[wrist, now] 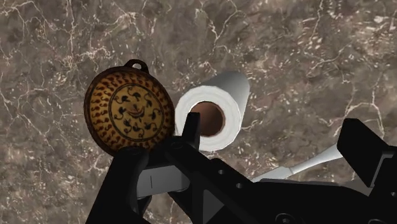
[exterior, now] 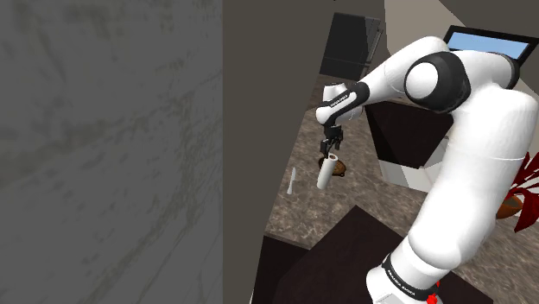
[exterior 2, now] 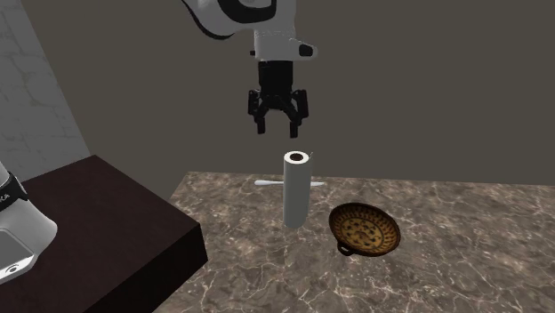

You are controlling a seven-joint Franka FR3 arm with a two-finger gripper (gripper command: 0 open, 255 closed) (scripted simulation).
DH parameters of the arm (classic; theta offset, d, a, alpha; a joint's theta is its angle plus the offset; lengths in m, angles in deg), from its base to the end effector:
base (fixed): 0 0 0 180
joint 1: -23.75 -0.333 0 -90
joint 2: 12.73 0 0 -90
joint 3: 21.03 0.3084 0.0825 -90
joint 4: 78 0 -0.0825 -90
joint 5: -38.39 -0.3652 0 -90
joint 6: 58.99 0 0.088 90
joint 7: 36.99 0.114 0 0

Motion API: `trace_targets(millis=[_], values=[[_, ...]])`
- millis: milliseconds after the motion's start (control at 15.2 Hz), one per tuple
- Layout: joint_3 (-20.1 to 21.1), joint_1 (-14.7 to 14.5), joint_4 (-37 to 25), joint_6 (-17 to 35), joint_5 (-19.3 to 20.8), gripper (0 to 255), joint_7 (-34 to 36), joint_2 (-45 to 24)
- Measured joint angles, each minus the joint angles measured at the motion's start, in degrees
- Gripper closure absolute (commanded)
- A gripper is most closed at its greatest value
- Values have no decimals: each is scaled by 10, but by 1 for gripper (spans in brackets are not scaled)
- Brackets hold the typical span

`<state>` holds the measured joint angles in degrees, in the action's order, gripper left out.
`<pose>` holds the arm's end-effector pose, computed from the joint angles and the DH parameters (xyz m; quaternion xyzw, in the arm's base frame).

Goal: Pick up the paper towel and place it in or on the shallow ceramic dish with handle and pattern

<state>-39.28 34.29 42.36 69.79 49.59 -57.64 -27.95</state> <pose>0.4800 -0.2687 0.2904 0.9920 -0.0024 -0.0973 0.0805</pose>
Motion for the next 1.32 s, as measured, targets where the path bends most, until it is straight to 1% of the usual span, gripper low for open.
trace_targets(millis=[132, 264, 396, 792, 1188, 1254, 1320], values=[[0, 12, -41, 7, -12, 0, -15, -44], [1, 23, -69, 16, -20, 0, -25, -79], [2, 30, -80, 26, -25, 0, -30, -99], [3, 40, -74, 63, -29, 0, -35, -129], [4, 41, -75, 67, -30, 0, -36, -133], [4, 41, -75, 67, -30, 255, -36, -133], [4, 41, -75, 67, -30, 255, -36, -133]])
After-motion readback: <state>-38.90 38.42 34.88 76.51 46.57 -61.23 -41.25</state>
